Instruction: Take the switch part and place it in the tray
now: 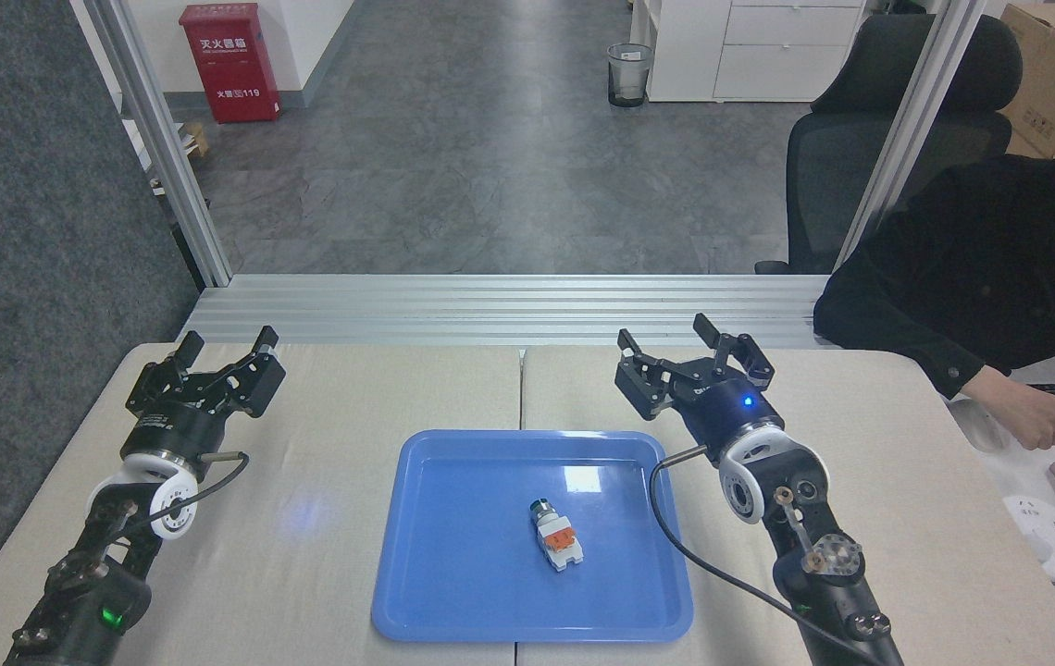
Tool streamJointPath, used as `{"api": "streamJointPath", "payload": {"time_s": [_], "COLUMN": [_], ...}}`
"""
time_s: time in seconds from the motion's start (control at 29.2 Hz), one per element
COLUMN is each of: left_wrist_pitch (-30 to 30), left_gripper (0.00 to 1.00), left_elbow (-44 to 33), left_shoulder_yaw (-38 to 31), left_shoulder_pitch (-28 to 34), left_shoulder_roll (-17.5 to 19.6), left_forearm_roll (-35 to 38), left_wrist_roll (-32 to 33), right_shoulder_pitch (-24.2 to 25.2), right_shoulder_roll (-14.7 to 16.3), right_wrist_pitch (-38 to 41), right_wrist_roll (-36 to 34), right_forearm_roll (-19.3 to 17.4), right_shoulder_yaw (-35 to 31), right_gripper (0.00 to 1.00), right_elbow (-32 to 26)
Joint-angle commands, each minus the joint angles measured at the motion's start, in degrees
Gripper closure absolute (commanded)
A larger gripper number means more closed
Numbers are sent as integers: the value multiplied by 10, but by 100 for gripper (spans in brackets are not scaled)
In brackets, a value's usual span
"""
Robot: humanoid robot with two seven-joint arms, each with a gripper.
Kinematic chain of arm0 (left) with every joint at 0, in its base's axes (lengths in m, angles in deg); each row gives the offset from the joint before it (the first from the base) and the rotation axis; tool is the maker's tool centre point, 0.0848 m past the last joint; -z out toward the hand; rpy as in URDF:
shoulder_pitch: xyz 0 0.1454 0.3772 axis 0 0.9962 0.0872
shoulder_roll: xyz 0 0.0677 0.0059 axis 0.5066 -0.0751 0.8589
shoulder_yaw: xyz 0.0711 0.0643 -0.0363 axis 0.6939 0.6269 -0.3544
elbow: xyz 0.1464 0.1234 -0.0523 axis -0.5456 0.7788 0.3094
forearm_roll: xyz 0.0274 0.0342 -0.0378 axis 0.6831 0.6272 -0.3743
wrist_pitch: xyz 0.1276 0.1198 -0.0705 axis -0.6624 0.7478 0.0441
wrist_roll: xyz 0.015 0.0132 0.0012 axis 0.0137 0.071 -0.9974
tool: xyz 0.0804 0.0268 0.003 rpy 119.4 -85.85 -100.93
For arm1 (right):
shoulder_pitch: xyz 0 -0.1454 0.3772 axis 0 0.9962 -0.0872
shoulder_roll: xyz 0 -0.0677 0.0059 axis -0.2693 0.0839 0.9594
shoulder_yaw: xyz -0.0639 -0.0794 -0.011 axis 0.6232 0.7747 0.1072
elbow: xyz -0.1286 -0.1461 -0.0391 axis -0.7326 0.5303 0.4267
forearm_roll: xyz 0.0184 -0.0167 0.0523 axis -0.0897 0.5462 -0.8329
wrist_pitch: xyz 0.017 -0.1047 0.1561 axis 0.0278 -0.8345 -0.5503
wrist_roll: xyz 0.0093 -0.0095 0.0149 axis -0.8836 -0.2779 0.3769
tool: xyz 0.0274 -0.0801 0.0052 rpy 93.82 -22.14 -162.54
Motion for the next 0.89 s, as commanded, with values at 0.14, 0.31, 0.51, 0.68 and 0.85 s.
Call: {"api": "streamJointPath", "payload": {"time_s": [0.14,0.31,0.51,0.68,0.85], "left_wrist_pitch": [0,0,0,0,0], "left_gripper": [0,0,0,0,0], "left_elbow": [0,0,-1,0,-1], "left_shoulder_yaw": [0,0,0,0,0], "left_shoulder_pitch": [0,0,0,0,0], "left_shoulder_roll": [0,0,0,0,0], "left_forearm_roll": [0,0,0,0,0], "left_wrist_roll": [0,0,0,0,0], "right_shoulder_pitch": [-10,-1,9,14,14], "right_shoulder_roll": [93,116,117,111,110], "right_wrist_pitch": [-31,-30,-27,-29,-29], "right_wrist_roll": [-16,-16,-15,-16,-16], "right_forearm_roll": [-19,-19,-19,-19,-20], "right_shoulder_yaw": [-95,-100,-101,-101,-101], "right_gripper": [0,0,0,0,0], "right_elbow": [15,20,37,39,40]}}
